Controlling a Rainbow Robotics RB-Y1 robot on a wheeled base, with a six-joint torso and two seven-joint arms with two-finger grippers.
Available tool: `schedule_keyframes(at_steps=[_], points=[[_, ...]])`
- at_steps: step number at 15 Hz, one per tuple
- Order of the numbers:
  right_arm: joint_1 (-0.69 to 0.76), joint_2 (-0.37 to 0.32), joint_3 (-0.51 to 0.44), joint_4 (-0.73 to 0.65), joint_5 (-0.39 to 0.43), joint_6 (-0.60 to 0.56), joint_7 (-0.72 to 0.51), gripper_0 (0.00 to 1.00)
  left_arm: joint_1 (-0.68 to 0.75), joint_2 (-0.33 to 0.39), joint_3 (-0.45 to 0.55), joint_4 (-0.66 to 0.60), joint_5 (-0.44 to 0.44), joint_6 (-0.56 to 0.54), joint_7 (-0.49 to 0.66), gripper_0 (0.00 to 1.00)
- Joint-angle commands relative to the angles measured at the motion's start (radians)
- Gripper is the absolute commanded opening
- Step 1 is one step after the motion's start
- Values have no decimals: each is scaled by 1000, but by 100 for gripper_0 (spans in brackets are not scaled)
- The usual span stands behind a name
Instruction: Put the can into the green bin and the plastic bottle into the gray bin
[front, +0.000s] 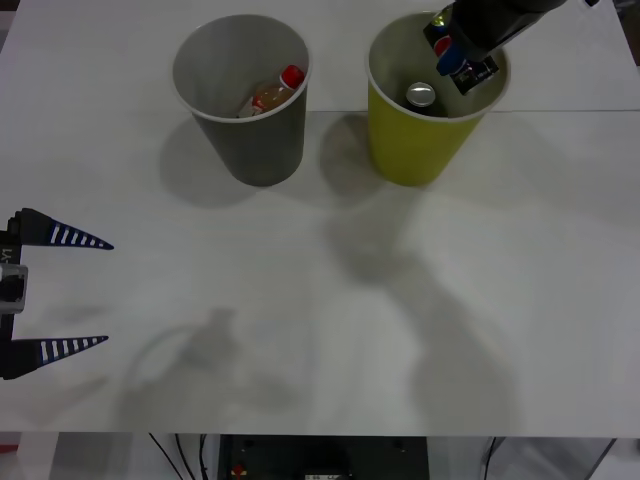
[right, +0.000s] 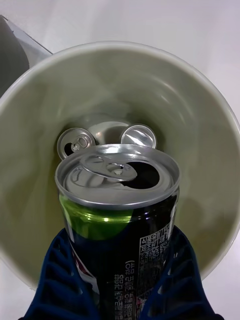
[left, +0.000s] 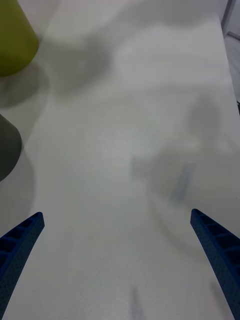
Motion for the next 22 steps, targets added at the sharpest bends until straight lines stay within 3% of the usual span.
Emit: schedule_keyframes(at_steps=[1, 2, 4, 7, 12, 17, 22], points=[[-1, -1, -16, 0, 6, 0, 101, 92, 0, 0, 0, 0, 0, 0, 0, 100], [0, -1, -28, 0, 3, 0, 135, 100, 0, 0, 0, 0, 0, 0, 0, 100], [2, -13, -79, 0, -9, 0, 199, 100, 0, 0, 0, 0, 0, 0, 0, 100], [28, -90, -165, -20, -121, 0, 264, 100, 0, 0, 0, 0, 0, 0, 0, 100], [313, -207, -399, -330, -232, 0, 311, 100, 0, 0, 0, 0, 0, 0, 0, 100], [586, -288, -660, -408, -402, 0, 647, 100, 0, 0, 0, 0, 0, 0, 0, 100], [852, -299, -838, -528, -453, 0, 877, 100, 0, 0, 0, 0, 0, 0, 0, 100]])
